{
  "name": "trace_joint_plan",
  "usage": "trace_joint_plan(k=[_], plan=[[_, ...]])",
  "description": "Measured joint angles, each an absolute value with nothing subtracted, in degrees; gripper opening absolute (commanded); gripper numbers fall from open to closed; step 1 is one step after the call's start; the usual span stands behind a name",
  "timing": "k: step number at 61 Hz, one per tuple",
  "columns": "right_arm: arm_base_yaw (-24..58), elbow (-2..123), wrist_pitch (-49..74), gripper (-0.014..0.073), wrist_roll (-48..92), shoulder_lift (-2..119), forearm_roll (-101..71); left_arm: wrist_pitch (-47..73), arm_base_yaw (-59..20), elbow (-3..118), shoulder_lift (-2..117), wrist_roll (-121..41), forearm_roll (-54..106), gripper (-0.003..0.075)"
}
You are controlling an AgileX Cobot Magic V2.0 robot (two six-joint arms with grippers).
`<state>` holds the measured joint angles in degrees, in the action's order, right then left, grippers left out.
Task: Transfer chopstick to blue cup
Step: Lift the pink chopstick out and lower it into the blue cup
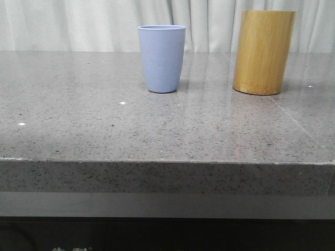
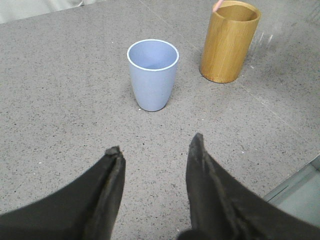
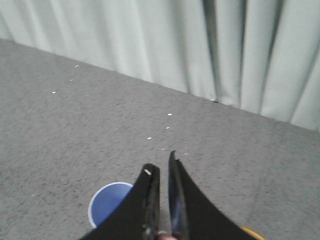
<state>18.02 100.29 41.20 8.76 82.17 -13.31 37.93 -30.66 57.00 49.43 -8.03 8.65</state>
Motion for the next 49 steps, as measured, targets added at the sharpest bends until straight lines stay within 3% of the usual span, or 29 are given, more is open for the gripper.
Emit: trace_joint_plan(k=[14,34,41,49], plan=[[26.4,102.8,38.3,-0.0028,10.8,90.0,-13.6,37.9,-30.7,57.0,49.4,-8.0,8.6,0.0293],[27.7,105.0,37.3,-0.0008,12.1,98.7,-13.6,37.9,-30.7,57.0,49.4,-8.0,8.6,0.0293],[27.7,105.0,37.3,0.0110,12.1,100.1,-13.4,37.9,-30.7,57.0,49.4,-8.0,8.6,0.0293],[27.7,105.0,37.3,0.0355,12.1,101.1,-12.7,37.9,-30.7,57.0,49.4,-8.0,8.6,0.0293]])
